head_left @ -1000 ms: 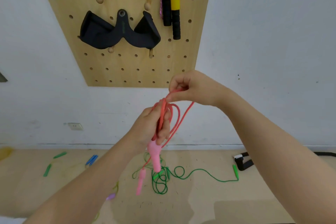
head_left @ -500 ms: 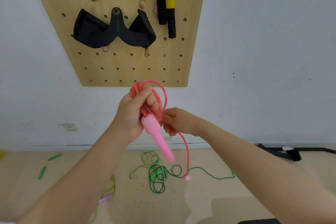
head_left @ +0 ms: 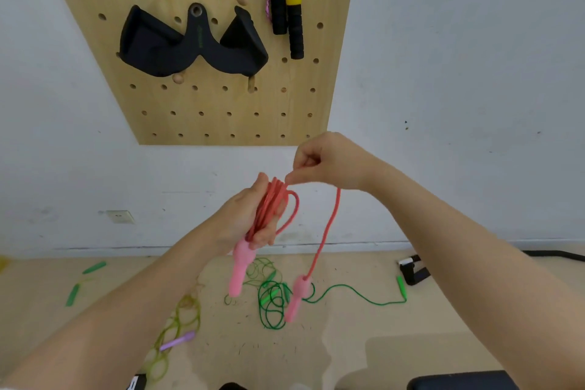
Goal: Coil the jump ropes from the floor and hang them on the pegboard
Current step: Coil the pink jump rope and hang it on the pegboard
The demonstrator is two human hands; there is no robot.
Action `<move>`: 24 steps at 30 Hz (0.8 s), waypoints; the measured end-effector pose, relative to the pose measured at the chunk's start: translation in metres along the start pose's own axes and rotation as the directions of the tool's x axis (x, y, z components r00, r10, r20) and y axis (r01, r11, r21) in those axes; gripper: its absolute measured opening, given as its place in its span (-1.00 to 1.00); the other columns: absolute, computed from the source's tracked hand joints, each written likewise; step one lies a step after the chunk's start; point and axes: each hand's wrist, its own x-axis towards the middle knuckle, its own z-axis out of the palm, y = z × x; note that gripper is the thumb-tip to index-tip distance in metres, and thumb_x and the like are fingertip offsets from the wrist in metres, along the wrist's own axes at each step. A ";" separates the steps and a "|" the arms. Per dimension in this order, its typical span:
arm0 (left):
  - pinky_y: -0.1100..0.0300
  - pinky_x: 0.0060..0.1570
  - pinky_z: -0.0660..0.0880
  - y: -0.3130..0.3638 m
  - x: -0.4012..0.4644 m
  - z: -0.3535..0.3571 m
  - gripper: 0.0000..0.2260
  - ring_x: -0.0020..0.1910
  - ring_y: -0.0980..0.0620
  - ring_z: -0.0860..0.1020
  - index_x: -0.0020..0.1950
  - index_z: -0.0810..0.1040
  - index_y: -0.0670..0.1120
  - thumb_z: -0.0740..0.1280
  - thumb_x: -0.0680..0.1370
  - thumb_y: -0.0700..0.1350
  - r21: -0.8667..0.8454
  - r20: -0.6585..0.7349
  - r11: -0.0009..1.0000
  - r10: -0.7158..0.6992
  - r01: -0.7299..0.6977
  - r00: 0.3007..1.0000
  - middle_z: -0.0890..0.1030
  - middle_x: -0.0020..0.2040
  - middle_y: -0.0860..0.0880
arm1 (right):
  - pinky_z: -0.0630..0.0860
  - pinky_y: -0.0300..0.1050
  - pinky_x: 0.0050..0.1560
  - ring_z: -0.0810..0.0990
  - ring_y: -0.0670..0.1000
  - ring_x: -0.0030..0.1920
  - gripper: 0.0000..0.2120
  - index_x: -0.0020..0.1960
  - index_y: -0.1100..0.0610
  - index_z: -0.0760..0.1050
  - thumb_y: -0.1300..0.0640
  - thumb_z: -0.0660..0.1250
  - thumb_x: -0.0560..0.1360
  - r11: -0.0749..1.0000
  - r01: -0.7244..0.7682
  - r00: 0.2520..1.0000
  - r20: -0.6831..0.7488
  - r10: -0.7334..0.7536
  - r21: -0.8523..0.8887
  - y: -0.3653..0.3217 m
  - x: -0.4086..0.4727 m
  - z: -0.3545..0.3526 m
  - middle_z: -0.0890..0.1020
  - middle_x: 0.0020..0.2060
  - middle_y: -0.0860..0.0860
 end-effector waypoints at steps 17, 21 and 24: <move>0.31 -0.39 0.52 0.034 0.025 -0.001 -0.73 -0.56 0.14 0.47 -0.26 0.39 -0.10 0.19 0.58 0.01 -0.718 -0.357 0.622 0.058 -0.314 0.932 0.46 -0.54 0.06 | 0.42 -0.19 -0.28 0.41 -0.01 -0.43 -0.76 -0.04 0.07 0.57 0.19 0.12 0.58 0.965 -0.174 0.955 0.272 0.117 0.196 0.028 -0.012 0.063 0.49 -0.40 0.03; 0.23 -0.28 0.46 0.022 0.038 -0.011 -0.78 -0.27 0.10 0.66 -0.10 0.47 -0.12 0.13 0.64 -0.06 -0.222 -0.537 0.953 0.058 -0.208 0.841 0.69 -0.30 0.01 | 0.43 -0.26 -0.42 0.40 -0.07 -0.54 -0.80 0.15 0.09 0.49 0.21 0.23 0.54 0.980 -0.180 0.875 0.468 0.121 0.082 0.011 -0.018 0.057 0.47 -0.43 0.01; 0.27 -0.11 0.47 0.009 0.036 -0.023 -0.72 -0.25 0.19 0.66 -0.02 0.58 -0.23 0.17 0.62 -0.07 0.170 -0.521 0.985 0.061 0.034 0.851 0.68 -0.32 0.10 | 0.40 -0.27 -0.41 0.40 -0.07 -0.50 -0.82 0.10 0.15 0.55 0.18 0.27 0.53 0.996 -0.081 0.884 0.459 0.086 -0.030 0.001 -0.020 0.042 0.47 -0.44 -0.04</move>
